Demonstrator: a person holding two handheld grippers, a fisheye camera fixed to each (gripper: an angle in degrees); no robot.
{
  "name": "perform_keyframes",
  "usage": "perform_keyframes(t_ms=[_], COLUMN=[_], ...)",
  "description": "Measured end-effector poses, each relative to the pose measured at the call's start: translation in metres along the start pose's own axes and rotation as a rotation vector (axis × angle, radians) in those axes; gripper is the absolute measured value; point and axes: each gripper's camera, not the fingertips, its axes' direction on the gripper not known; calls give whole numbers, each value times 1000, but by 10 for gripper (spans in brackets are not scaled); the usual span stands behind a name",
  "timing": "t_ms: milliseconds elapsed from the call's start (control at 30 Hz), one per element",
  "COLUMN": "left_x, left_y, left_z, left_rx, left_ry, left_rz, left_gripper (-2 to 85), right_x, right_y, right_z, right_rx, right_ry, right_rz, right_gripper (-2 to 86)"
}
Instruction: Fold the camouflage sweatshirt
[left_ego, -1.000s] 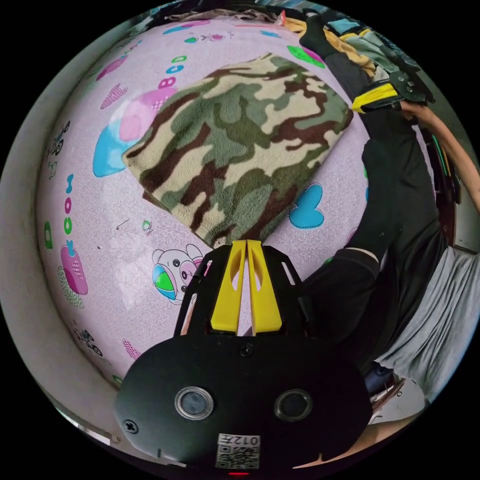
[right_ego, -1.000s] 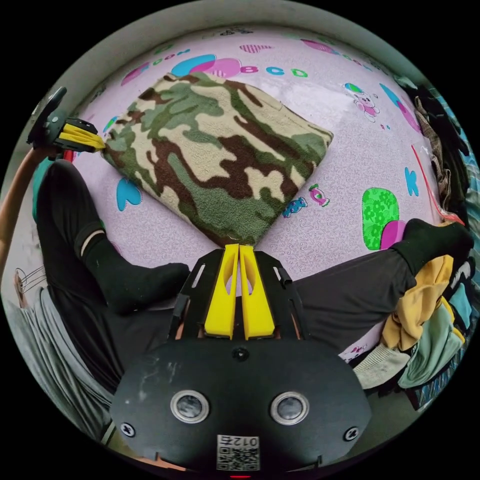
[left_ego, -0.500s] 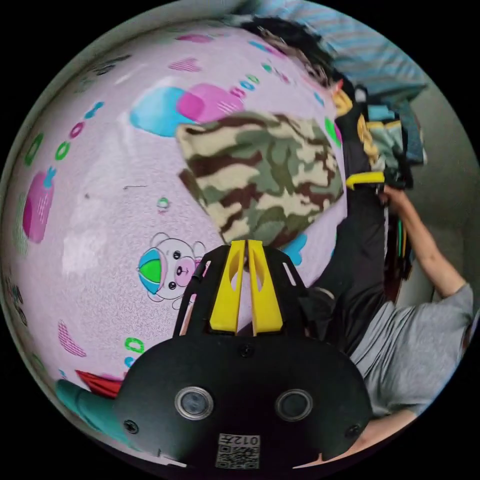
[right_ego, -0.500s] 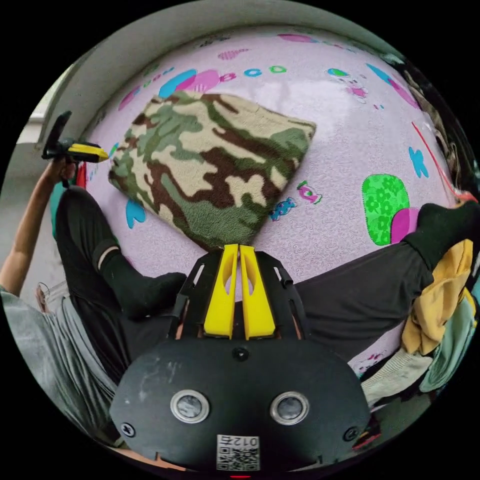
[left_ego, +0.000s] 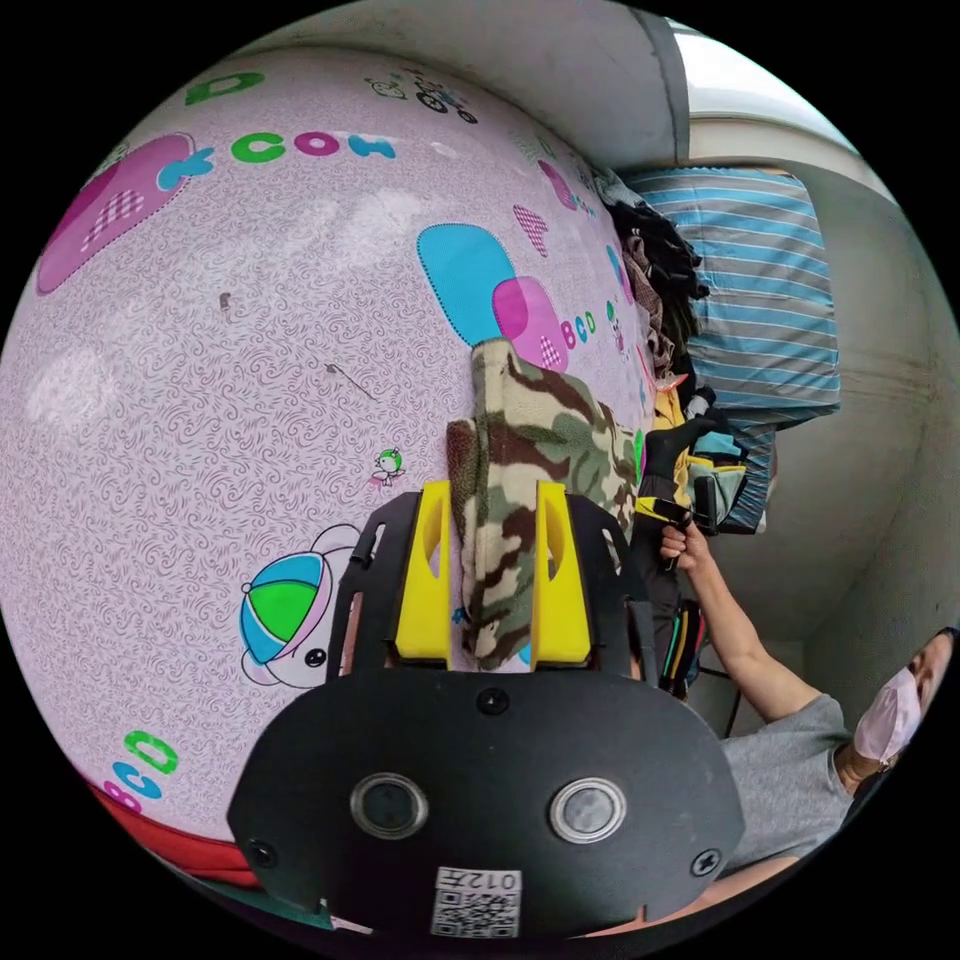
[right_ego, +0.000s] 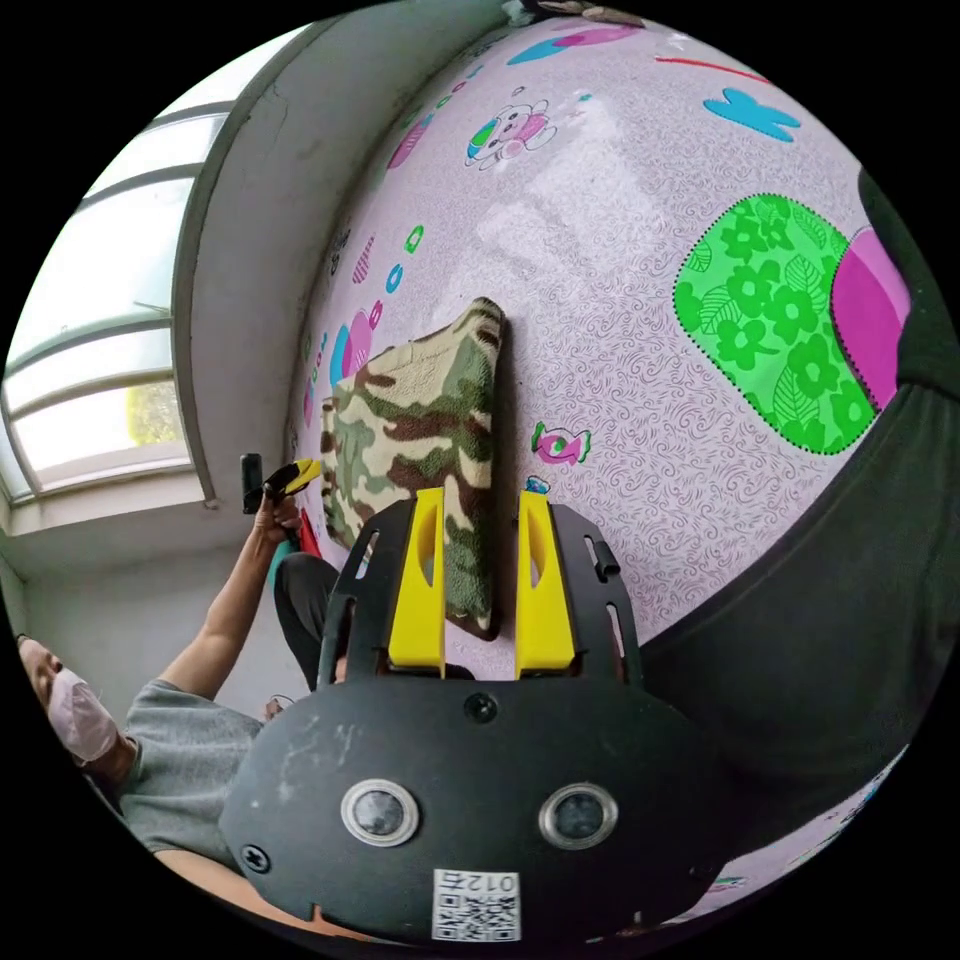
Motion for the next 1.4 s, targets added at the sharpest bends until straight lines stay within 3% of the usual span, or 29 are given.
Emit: perform_keyframes(t_ms=[333,700,1033,1400], left_x=[14,84,140,159], left_y=[43,120,251,428], left_z=[-33,-96,-256,-429], left_rx=[-7,44,310,560], left_ry=[-32,-148,-86,-153], left_rz=[8,131,168,113], left_gripper=[73,35,29,24], right_x=[39,20,-106,-270], right_y=[3,35,40,37], right_z=[17,5,0,80], right_rx=[-25,106,150,61], right_ry=[-94,-90,-136,-258], right_rz=[-25,-76,-296,-546], right_gripper=[73,10,7,8])
